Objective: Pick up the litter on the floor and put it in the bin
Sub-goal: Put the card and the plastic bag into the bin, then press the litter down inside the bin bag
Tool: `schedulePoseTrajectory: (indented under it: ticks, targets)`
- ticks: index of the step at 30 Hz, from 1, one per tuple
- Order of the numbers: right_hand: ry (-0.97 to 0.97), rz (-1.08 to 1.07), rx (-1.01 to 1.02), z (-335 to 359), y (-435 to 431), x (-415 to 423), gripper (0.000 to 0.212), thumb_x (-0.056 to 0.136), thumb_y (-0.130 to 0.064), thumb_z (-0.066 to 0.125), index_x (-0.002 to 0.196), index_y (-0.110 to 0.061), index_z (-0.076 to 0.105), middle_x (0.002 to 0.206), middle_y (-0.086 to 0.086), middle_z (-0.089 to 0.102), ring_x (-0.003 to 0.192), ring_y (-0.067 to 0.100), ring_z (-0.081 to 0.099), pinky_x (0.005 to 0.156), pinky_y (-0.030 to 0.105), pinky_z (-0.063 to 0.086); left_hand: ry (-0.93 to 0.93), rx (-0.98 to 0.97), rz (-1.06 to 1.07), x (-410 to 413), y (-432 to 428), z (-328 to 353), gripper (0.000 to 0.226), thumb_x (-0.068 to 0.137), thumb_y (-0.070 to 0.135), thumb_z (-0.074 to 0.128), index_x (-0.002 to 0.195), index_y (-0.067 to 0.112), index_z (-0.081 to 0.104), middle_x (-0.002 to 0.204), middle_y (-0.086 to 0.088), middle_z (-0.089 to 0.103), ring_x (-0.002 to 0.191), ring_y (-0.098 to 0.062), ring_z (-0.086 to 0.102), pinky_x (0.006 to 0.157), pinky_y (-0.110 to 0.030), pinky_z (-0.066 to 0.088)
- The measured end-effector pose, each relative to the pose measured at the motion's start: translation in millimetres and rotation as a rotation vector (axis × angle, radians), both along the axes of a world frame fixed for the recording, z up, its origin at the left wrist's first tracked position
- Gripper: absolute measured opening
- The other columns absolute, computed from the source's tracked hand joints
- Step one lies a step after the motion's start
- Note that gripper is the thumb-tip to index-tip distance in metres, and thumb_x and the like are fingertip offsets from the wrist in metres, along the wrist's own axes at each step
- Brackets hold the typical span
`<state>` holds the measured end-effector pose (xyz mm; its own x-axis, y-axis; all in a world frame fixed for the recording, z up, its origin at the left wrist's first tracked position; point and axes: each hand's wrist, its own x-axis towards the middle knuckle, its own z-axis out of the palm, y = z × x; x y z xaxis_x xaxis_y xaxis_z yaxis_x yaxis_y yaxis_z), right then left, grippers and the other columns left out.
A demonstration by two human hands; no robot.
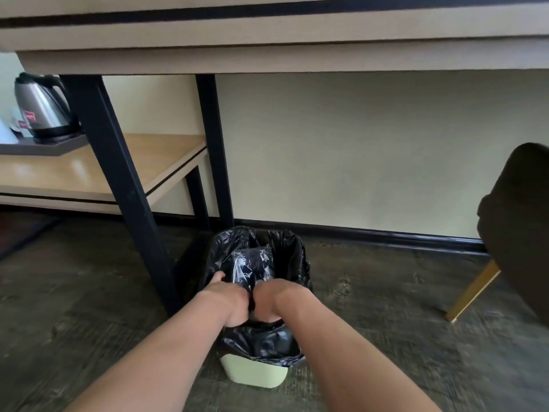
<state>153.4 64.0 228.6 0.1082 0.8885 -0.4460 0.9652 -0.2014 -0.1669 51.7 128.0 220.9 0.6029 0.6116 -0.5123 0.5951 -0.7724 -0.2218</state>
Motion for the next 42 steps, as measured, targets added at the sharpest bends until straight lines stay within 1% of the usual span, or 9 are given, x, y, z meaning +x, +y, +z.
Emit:
schedulePoseTrajectory:
  ticks: [4,10,15,23,28,33,37,39,42]
  targets:
    - [-0.018,0.02,0.189,8,-13,16,0.03,0.09,-0.011,0.051,0.113,-0.01,0.07,0.115,0.016,0.073,0.106,0.037,0.07,0.077,0.038,0.054,0.082,-0.027,0.066,6,0,4,0.041,0.099,0.021,0.039,0.13,0.018,0.066,0.137,-0.007,0.067,0.133,-0.027,0.056,0.125,-0.052,0.009]
    - [0.048,0.001,0.46,36,-26,63,0.034,0.092,-0.017,0.05,0.12,-0.02,0.069,0.124,0.009,0.073,0.113,0.034,0.069,0.09,0.041,0.057,-0.594,0.185,0.011,29,-43,31,0.031,0.102,0.033,0.044,0.104,0.019,0.072,0.113,-0.004,0.072,0.111,-0.028,0.064,0.098,-0.041,0.046]
    - [0.056,-0.069,0.609,27,-32,121,0.047,0.093,-0.01,0.05,0.138,-0.022,0.059,0.141,0.002,0.063,0.126,0.028,0.061,0.101,0.039,0.051,-0.977,0.18,-0.065,47,-89,21,0.021,0.098,0.033,0.051,0.095,0.023,0.07,0.096,0.008,0.061,0.096,-0.015,0.06,0.079,-0.033,0.053]
    - [0.004,-0.143,0.395,-22,-64,176,0.063,0.09,-0.01,0.059,0.15,-0.016,0.041,0.15,0.008,0.05,0.135,0.032,0.051,0.11,0.046,0.048,-0.808,0.174,-0.063,63,-103,50,0.042,0.099,0.038,0.052,0.139,0.026,0.057,0.13,0.009,0.056,0.121,-0.015,0.053,0.102,-0.036,0.048]
    - [-0.059,-0.074,0.229,-78,-52,177,0.076,0.093,-0.029,0.065,0.159,-0.02,0.026,0.162,0.008,0.038,0.147,0.033,0.039,0.12,0.049,0.036,-0.45,0.146,-0.222,72,-94,57,0.066,0.1,0.045,0.051,0.16,0.025,0.031,0.168,-0.002,0.028,0.154,-0.026,0.024,0.127,-0.046,0.016]
    - [-0.038,-0.059,0.14,-135,-17,168,0.082,0.089,-0.037,0.066,0.158,-0.019,0.026,0.162,0.005,0.037,0.147,0.032,0.036,0.119,0.046,0.035,-0.268,0.068,-0.283,72,-85,33,0.075,0.096,0.058,0.051,0.158,0.021,0.034,0.171,-0.009,0.022,0.159,-0.029,0.011,0.127,-0.057,-0.003]
    - [-0.022,-0.088,0.075,-190,11,157,0.077,0.087,-0.049,0.06,0.155,-0.027,0.031,0.161,0.005,0.039,0.144,0.033,0.039,0.115,0.052,0.038,-0.318,0.047,-0.373,47,-57,4,0.06,0.071,0.068,0.058,0.116,0.031,0.073,0.143,-0.002,0.066,0.135,-0.024,0.06,0.121,-0.052,0.032]
    - [-0.021,-0.108,0.037,-211,18,154,0.079,0.092,-0.044,0.06,0.159,-0.027,0.023,0.168,0.006,0.024,0.153,0.034,0.027,0.119,0.052,0.033,-0.402,0.036,-0.361,41,-49,-12,0.048,0.072,0.064,0.057,0.108,0.035,0.07,0.141,0.003,0.067,0.13,-0.021,0.059,0.11,-0.051,0.05]
    - [0.001,-0.188,0.002,-252,29,150,0.083,0.097,-0.041,0.057,0.163,-0.024,0.01,0.172,0.006,0.011,0.158,0.033,0.013,0.125,0.052,0.023,-0.579,0.039,-0.405,36,-49,-27,0.032,0.086,0.057,0.056,0.111,0.04,0.065,0.144,0.009,0.064,0.125,-0.016,0.065,0.102,-0.048,0.056]
